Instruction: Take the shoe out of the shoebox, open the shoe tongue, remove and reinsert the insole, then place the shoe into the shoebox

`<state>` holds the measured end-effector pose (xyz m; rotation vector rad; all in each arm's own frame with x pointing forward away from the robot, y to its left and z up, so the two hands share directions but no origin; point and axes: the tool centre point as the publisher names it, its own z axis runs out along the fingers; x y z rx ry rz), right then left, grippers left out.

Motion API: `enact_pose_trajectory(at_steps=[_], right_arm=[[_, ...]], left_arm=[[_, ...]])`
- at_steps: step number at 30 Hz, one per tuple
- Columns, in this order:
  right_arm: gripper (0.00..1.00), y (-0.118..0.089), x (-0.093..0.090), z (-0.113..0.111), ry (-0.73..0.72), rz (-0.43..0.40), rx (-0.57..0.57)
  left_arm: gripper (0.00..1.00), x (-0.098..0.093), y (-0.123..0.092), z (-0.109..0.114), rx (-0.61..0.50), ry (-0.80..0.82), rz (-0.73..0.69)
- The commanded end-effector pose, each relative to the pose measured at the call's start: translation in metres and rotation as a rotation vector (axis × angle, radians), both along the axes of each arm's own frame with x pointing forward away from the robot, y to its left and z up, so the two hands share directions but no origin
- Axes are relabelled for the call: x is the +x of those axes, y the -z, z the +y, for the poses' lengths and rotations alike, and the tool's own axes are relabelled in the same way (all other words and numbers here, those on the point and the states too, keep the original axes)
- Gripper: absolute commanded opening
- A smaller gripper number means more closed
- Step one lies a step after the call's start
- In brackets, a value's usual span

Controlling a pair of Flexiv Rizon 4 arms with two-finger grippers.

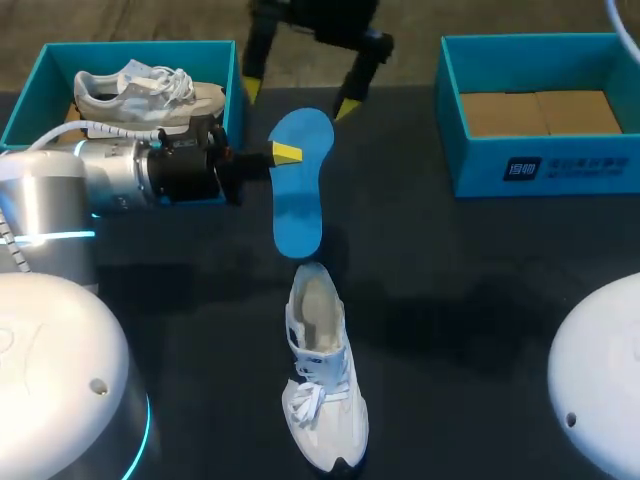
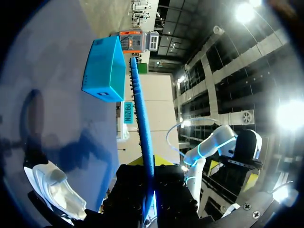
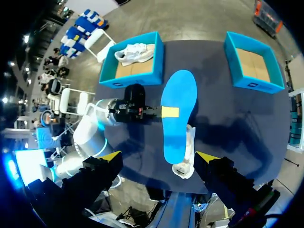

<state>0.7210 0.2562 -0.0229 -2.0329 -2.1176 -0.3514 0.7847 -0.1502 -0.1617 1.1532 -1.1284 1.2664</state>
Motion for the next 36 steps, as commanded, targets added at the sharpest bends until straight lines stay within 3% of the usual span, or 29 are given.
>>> enact_pose_trajectory(at_steps=[1,13,23,36], right_arm=[[1.0,0.002,-0.002,0.015,0.025,-0.021,-0.368],[1.0,0.01,-0.015,0.025,0.06,-0.034,-0.457],[1.0,0.007,-0.018,0.016,0.065,-0.04,-0.42],[1.0,0.013,-0.019,-0.025,0.079,-0.014,-0.02]], left_arm=[[0.0,0.0,0.0,0.001,0.002,0.0,0.0],[0.0,0.0,0.0,0.001,0.002,0.0,0.0],[0.0,0.0,0.0,0.001,0.002,0.0,0.0],[0.0,0.0,0.0,0.001,0.002,0.0,0.0]])
